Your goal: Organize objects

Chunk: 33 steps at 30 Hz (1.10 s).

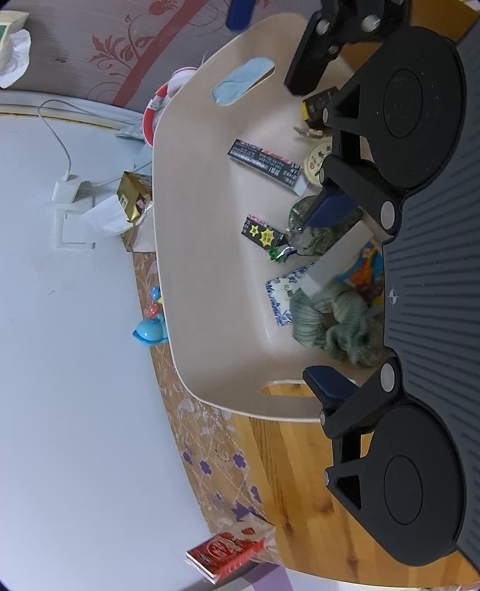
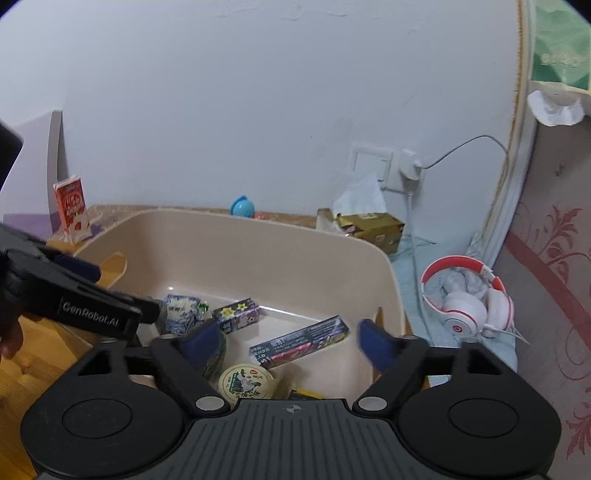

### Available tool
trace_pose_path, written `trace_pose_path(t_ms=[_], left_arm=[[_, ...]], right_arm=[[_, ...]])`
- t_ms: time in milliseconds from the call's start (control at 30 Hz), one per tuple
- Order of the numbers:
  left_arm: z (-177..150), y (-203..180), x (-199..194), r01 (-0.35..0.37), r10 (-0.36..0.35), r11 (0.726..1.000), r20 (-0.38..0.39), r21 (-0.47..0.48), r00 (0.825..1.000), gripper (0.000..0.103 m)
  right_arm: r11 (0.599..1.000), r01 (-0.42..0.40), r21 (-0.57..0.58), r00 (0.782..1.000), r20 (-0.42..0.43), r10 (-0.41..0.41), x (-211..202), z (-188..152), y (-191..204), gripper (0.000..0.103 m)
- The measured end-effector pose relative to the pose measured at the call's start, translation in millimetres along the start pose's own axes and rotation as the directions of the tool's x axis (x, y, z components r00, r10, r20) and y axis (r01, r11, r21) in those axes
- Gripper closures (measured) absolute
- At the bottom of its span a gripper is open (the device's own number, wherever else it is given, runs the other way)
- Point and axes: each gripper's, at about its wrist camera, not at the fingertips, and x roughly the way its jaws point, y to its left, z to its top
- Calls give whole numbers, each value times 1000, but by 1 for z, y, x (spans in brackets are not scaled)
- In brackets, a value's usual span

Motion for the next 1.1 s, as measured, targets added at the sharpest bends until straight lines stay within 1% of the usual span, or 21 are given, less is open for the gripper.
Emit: trace_pose_path(t_ms=[33, 167, 300, 400, 667, 733, 833, 967, 1100], left_arm=[[-2, -1, -4, -3, 3, 1000, -1, 0, 1000, 19], [-11, -3, -24, -25, 25, 1000, 17, 1, 1000, 19], [-20, -2, -47, -13, 14, 1000, 50, -23, 999, 19], [-28, -1, -62, -8, 10, 999, 62, -32, 998, 15], [-55, 1, -95, -19, 25, 998, 83, -66, 996, 15], [-63, 0, -104, -35, 41, 997, 92, -64, 995, 15], [-74, -4, -119, -77, 81, 996, 108, -43, 991, 15], [-89, -4, -141, -67, 74, 996, 140, -58, 987, 15], [-106, -1, -156, -64, 74, 995, 137, -78, 988, 14]], right_arm=[[1000, 6, 5, 1000, 7, -6, -4, 0, -1, 0], [1000, 20, 20, 1000, 13, -20, -19, -1, -3, 0], [999, 35, 42, 999, 8, -36, -35, -5, -4, 0], [998, 36, 46, 999, 4, -36, -50, -11, -1, 0], [998, 23, 67, 1000, 17, -24, -82, -25, 7, 0], [997, 24, 72, 999, 24, -25, -90, -28, 9, 0], [996, 22, 85, 999, 30, -24, -102, -35, 9, 0], [992, 23, 126, 999, 22, -26, -117, -49, 6, 0], [991, 32, 131, 999, 13, -34, -132, -62, 3, 0]])
